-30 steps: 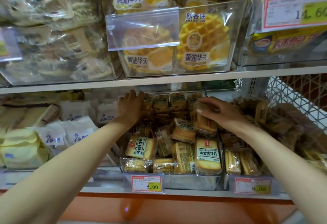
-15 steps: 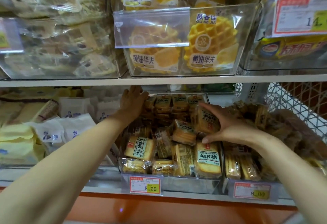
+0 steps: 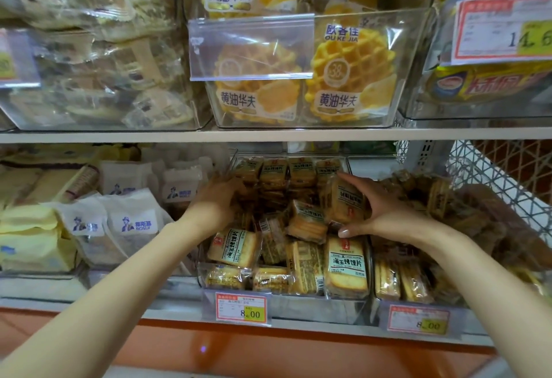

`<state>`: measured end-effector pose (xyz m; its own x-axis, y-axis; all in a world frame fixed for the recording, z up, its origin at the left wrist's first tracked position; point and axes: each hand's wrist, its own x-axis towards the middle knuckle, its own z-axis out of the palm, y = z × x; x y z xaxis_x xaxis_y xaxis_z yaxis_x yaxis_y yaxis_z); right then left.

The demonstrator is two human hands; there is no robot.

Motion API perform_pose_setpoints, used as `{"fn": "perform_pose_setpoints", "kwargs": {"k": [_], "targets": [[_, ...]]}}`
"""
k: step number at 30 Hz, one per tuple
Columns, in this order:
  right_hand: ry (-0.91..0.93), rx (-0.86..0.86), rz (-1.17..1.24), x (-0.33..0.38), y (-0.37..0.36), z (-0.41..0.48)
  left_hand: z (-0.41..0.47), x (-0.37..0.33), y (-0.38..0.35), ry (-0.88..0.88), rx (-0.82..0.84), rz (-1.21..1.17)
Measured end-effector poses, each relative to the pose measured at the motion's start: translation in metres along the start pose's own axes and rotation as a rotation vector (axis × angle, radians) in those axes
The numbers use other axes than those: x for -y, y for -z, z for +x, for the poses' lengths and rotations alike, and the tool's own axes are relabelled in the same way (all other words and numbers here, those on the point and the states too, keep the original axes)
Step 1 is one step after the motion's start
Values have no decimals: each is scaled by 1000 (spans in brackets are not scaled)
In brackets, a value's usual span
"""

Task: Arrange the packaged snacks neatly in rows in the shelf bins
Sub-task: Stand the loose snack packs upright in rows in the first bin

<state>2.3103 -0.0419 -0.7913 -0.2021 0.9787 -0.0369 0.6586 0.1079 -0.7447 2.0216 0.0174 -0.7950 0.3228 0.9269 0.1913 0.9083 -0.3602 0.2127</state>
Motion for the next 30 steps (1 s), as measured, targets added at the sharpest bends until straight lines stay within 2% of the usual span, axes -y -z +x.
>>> {"fn": "perform_pose_setpoints", "kwargs": {"k": [5, 8, 10, 14, 18, 22, 25, 28, 30], "targets": [[2, -27, 4, 0, -1, 1, 1, 1, 18, -39, 285, -8], [12, -39, -4, 1, -1, 3, -9, -5, 36, -60, 360, -85], [20, -33, -3, 1, -1, 4, -21, -9, 39, -84, 437, -27], [12, 9, -49, 8, 2, 0, -35, -13, 23, -92, 404, 161], [99, -145, -209, 28, -1, -3, -37, -10, 19, -41, 404, 170], [285, -166, -650, 38, -20, 4, -41, -6, 18, -72, 275, 196], [350, -111, -906, 37, -35, 11, -47, -4, 22, -31, -14, -18], [316, -81, -987, 38, -45, 15, -53, -7, 22, 113, -285, -308], [288, -84, -933, 39, -45, 17, -54, -10, 20, 161, -323, -412]]}}
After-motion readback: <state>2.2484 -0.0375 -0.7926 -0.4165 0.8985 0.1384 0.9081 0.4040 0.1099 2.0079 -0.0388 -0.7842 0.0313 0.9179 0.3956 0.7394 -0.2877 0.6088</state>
